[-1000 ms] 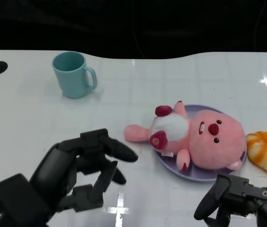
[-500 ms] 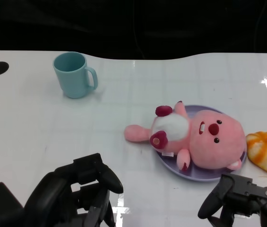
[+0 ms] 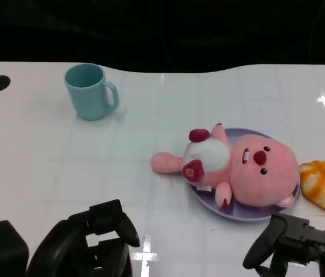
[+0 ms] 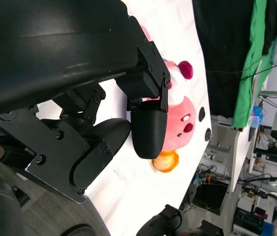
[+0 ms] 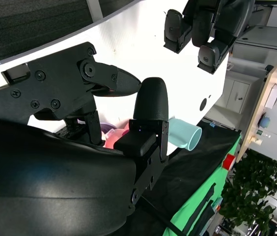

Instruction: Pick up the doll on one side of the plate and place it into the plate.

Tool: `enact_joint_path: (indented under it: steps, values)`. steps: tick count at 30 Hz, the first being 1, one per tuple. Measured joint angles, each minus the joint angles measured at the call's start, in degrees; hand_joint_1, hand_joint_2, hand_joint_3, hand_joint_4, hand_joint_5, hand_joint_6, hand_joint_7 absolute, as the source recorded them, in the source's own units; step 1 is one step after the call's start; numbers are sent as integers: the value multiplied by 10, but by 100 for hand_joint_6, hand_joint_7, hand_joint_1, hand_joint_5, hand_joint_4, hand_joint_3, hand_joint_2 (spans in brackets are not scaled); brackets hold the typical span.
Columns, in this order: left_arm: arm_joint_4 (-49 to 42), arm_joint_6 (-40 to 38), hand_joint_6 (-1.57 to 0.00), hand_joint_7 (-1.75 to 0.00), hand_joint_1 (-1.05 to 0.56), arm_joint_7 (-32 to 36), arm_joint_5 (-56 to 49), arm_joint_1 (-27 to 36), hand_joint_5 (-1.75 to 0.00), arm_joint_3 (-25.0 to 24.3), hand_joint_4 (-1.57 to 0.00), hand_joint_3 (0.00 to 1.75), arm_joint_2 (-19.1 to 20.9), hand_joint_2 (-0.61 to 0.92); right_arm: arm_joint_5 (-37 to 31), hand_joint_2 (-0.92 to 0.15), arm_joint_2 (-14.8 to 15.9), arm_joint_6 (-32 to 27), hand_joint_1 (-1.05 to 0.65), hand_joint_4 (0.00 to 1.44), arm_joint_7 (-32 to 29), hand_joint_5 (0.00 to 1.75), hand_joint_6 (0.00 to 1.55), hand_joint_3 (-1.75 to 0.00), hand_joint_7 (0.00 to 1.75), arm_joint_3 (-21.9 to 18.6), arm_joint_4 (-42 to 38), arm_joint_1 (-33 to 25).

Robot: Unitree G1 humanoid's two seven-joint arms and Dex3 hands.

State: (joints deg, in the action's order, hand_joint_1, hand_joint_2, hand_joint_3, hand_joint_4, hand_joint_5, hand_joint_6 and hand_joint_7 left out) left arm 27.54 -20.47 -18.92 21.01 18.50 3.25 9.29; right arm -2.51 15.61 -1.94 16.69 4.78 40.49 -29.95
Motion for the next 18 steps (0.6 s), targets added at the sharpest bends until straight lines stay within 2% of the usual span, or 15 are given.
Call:
enact_joint_path:
  steps: [18]
  values:
    - [-7, 4, -78, -165, -22, -14, 0, -9, -175, -4, -90, 140, 6, 40, -3, -71, 0, 2, -24, 67, 0, 160, 60, -75, 130, 0, 1, -3]
